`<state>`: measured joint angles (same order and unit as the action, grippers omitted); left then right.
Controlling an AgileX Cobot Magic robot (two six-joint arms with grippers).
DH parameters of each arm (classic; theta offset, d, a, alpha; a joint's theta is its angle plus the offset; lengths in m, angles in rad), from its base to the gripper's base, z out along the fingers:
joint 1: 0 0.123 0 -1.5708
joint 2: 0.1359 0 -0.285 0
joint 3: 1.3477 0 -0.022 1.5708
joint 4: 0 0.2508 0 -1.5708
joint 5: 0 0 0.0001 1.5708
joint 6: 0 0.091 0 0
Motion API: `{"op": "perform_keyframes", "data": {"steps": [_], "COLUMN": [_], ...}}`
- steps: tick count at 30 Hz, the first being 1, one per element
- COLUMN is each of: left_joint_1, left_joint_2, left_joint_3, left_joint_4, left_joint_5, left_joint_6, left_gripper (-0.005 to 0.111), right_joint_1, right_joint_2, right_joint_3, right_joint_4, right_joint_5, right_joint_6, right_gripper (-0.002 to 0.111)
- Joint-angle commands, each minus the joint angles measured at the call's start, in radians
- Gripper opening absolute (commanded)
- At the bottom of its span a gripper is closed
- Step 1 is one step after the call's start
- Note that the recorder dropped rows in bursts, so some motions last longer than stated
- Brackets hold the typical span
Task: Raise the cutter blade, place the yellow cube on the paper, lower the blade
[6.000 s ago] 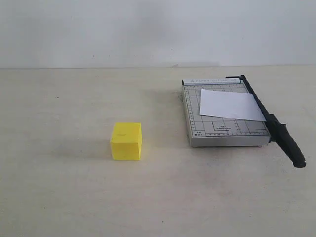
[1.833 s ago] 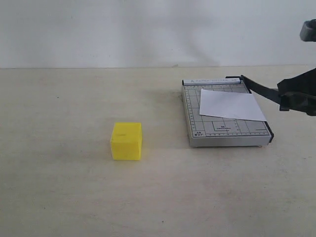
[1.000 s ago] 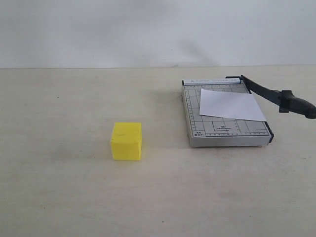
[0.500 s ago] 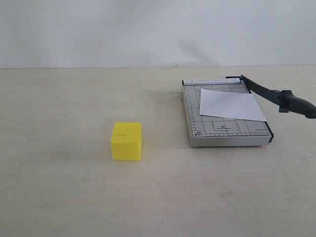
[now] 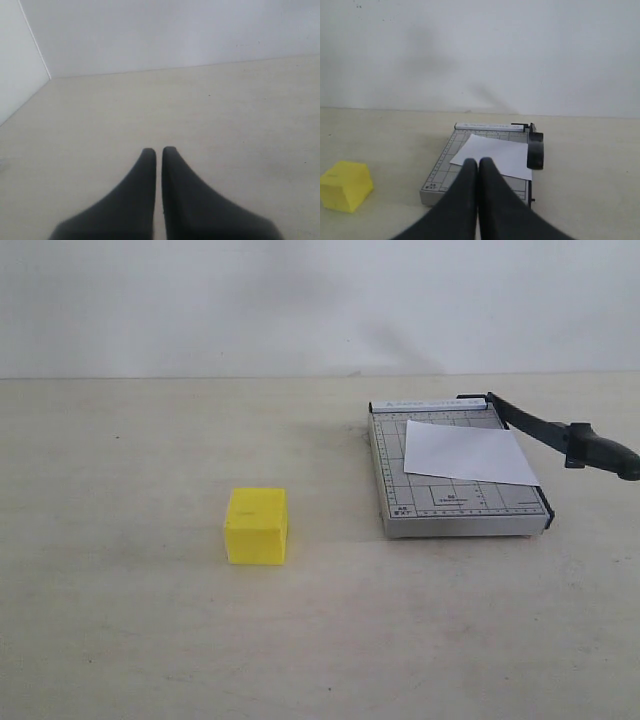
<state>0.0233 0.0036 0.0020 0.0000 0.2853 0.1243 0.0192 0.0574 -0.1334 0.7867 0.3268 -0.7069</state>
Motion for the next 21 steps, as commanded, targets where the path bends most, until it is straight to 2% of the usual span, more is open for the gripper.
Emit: {"op": "perform_keyframes", "data": {"steps": [1,7,15,21], "left_joint_1": [0.001,0.001,0.001,0.001], "left_joint_2": [-0.004,-0.004,-0.004,-0.004], "left_joint_3": [-0.002,-0.002,-0.002,-0.002], "left_joint_4": [0.0,0.0,0.0,0.0], "left_joint_5": [-0.007,-0.007,-0.005,-0.005], "left_joint_6": [-0.005,-0.005,-0.005,-0.005], "left_gripper": [0.004,0.004,0.004,0.004], "right_joint_1": [0.0,0.0,0.0,0.0], "right_joint_2": [-0.057,-0.057,-0.057,-0.057], "right_joint_3": [0.065,0.112,0.133,0.133], "right_joint_4": [-0.154,-0.25,-0.452,-0.464], "right_joint_5": [-0.038,-0.089,-0.117,-0.065], "right_joint_6": [0.161,0.272,0.543,0.578], "right_gripper": [0.0,0.0,0.0,0.0]}}
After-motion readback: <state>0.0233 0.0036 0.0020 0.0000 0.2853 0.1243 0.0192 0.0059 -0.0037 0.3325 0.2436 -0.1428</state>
